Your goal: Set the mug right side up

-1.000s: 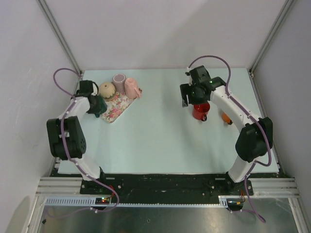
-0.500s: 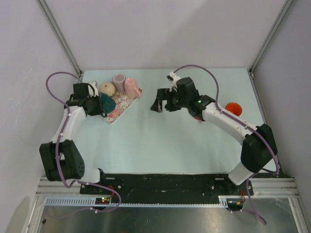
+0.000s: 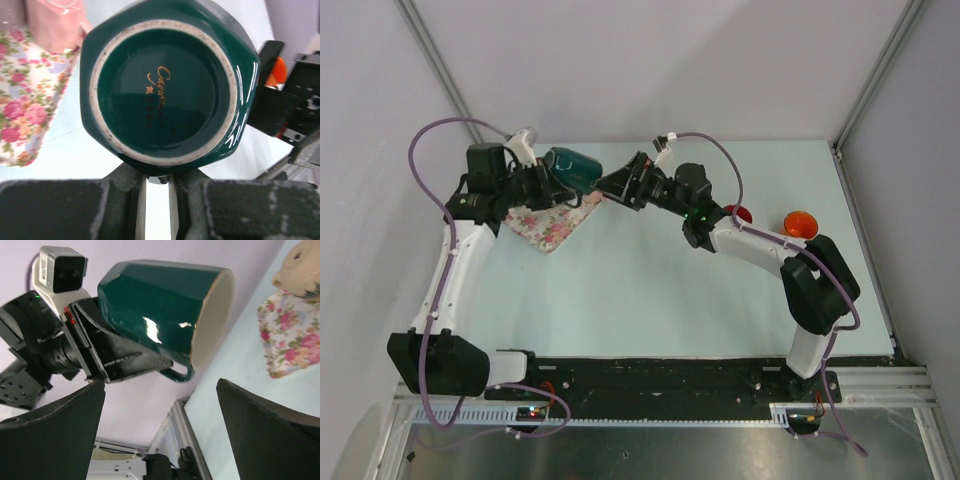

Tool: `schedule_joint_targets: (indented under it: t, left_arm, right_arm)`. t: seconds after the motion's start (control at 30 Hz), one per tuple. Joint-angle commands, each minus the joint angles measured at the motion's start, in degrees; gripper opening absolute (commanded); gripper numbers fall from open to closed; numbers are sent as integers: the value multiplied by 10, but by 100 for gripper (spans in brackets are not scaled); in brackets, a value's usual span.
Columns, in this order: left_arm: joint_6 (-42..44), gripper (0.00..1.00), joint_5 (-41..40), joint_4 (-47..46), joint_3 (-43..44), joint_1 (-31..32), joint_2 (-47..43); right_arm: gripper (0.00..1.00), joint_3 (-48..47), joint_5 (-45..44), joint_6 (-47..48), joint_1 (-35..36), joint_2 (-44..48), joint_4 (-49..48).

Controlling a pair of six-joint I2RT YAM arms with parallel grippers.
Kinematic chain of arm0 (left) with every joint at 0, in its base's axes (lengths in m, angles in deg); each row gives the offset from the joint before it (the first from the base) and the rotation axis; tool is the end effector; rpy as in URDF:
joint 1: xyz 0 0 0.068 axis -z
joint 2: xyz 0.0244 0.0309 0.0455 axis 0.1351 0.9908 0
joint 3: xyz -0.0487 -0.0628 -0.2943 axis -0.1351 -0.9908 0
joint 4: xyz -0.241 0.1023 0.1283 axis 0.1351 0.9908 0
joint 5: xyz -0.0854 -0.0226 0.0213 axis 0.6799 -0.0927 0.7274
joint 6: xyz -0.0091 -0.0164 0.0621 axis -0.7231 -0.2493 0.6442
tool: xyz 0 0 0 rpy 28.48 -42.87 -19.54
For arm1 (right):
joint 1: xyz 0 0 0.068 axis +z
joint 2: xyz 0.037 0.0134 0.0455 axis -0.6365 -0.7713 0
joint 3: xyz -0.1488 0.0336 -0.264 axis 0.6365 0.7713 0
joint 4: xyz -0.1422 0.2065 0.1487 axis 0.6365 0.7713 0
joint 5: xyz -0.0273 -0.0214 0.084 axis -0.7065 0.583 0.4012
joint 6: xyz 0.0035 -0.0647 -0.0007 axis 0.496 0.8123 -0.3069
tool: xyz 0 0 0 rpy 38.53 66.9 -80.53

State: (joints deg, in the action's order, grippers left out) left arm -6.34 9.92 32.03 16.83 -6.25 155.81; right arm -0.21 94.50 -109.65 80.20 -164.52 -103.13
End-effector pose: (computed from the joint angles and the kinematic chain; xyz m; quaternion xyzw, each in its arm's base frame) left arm 0.3069 -0.0336 0.4008 0.0162 0.8625 -0.2937 0.4119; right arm 0.3451 0.3237 0.3372 -0.0442 0.6760 0.6439 0.3556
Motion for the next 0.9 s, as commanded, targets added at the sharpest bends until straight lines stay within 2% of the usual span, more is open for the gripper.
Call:
schedule_joint_targets:
  t: [0.0, 0.17, 0.23, 0.3, 0.33, 0.37, 0.4, 0.43, 0.47, 0.5, 0.53, 0.57, 0.63, 0.73, 0.87]
  left_arm:
    - [-41, 0, 70, -31, 40, 28, -23]
    - [-50, 0, 94, -31, 37, 62, -22]
    - [-52, 0, 104, -31, 33, 74, -21]
    - [-51, 0, 110, -31, 24, 81, -22]
    - [-46, 0, 109, -31, 21, 82, -22]
    - [-41, 0, 103, -31, 18, 83, -22]
    - [-30, 5, 97, -30, 16, 82, -23]
    - [-20, 25, 79, -29, 13, 82, -25]
    - [-4, 44, 60, -24, 13, 82, -27]
    - [10, 70, 36, -19, 13, 82, -29]
    - [32, 85, 11, -11, 13, 81, -30]
    - [50, 92, -29, -4, 13, 80, -29]
    - [88, 98, -110, 8, 12, 79, -29]
    - [140, 99, -209, 15, 7, 77, -24]
    - [230, 100, -241, 18, 6, 68, 1]
  right_arm:
    - [98, -9, 20, -88, 3, -8, -135]
    - [94, -14, 23, -108, 3, -12, -162]
    - [83, -16, 30, -118, 3, -16, -187]
    - [55, -16, 34, -122, 2, -15, -200]
    - [33, -16, 36, -121, 0, -13, -195]
    - [17, -16, 38, -114, -3, -8, -188]
    - [9, -15, 40, -107, -6, -3, -168]
    - [4, -13, 40, -89, -10, 9, -148]
    - [2, -12, 33, -72, -14, 19, -105]
    - [1, -12, 24, -35, -17, 37, -60]
    - [1, -12, -1, -2, -20, 53, 8]
    - [0, -14, -29, 49, -21, 75, 65]
    - [0, -31, -104, 151, -21, 107, 223]
    - [0, -84, -219, 274, -18, 114, 424]
    - [0, -182, -285, 388, -20, 41, 643]
